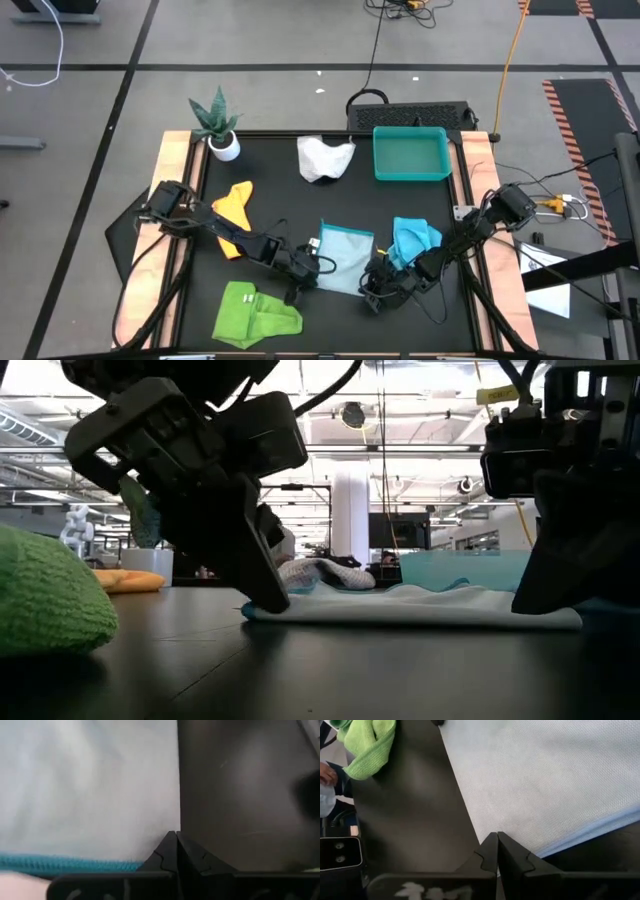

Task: Fold microfiber towels
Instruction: Fold the blue microfiber towel

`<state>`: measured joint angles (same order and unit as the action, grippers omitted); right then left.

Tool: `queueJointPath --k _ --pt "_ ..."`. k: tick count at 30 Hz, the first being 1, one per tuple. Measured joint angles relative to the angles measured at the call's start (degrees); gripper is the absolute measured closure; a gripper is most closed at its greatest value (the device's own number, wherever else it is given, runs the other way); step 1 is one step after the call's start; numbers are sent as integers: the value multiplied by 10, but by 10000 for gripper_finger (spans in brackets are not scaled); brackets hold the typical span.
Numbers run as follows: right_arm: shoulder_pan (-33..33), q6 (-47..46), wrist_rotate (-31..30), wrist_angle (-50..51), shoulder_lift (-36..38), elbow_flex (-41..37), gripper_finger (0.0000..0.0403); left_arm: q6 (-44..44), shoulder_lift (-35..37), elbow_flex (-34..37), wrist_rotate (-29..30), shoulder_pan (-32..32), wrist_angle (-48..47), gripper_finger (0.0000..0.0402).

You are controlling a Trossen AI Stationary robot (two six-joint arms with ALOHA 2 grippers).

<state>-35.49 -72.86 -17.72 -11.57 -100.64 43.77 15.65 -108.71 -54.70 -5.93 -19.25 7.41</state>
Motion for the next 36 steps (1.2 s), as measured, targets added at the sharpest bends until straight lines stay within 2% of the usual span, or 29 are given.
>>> queueJointPath --k 10,16,20,24,30,36 --pt "1 -11 15 -19 0 -1 403 -3 3 -2 -7 0 -53 401" --pt "33 78 15 -50 64 -1 403 -32 56 -2 -20 20 -107 401" --pt "84 146 28 -9 113 -2 403 -50 110 -2 -12 38 -166 401" --pt "172 223 107 1 109 -2 403 -31 131 -3 -10 37 -118 401" --pt "283 327 179 -30 72 5 403 -3 69 -2 8 17 -79 401" --pt "333 363 231 -32 19 19 403 -1 23 -4 4 19 -90 401"
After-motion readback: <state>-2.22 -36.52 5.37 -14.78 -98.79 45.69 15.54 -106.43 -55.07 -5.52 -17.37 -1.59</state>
